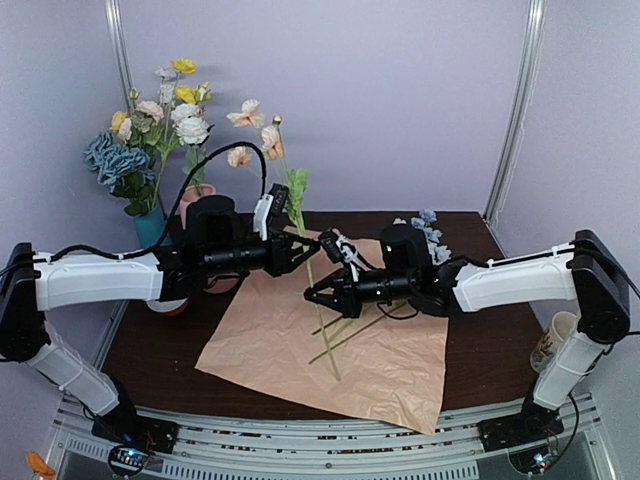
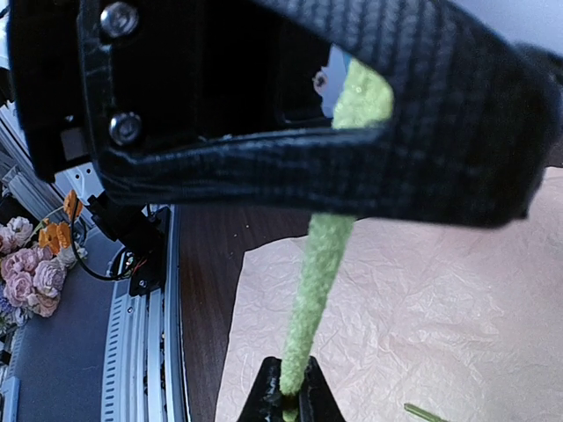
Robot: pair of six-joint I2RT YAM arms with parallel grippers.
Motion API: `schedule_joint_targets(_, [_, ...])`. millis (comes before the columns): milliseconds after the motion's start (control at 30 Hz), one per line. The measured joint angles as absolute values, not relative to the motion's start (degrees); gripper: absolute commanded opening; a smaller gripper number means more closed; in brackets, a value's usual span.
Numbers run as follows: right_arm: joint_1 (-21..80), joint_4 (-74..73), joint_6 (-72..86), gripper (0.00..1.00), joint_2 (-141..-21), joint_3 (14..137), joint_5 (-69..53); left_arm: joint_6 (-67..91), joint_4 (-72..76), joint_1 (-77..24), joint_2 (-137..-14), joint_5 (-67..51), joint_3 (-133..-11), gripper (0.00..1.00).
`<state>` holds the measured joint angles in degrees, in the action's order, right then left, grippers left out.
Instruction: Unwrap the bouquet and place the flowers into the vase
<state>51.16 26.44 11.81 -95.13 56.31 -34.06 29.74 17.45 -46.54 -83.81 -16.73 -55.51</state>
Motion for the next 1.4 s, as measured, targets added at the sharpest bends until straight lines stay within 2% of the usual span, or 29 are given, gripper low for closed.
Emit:
schedule_joint_targets(33, [51.3,26.2,11.8,0.0,-95.0,56.3,-33.6,29.9,17.8,-46.8,-84.0,-16.7,-55.7,0.0])
schedule_joint_targets(333, [51.8,25.8,11.7,0.0,-94.9,56.3,-30.9,31.4,18.8,-47.9,-83.8,-15.7,-55.6,0.0])
schedule_joint_targets(633, [52.3,26.2,11.4,0.54,-94.0,55.2,-29.3,30.7,17.0,-47.8,-81.5,-12.1,-55.3,0.0])
schedule_joint_targets(733, [52.4,26.4,10.7,0.78,-93.4,54.4,-28.0,29.9,15.1,-47.7,-80.6,-10.2,-55.6,0.0])
schedule_joint_targets(867, [52.3,27.0,11.0,1.0,-92.7,53.0,-25.7,28.1,11.6,-47.7,-79.4,-7.3,-57.1,0.0])
schedule_joint_targets(1167, [49.8,31.6,13.1,1.0,-89.4,47.6,-21.2,23.2,3.5,-47.7,-74.8,2.2,-62.4,0.0])
schedule_joint_targets(1400, [47.2,34.3,15.0,1.0,-89.2,46.2,-19.9,17.5,-4.3,-47.2,-73.2,13.7,-72.9,0.0])
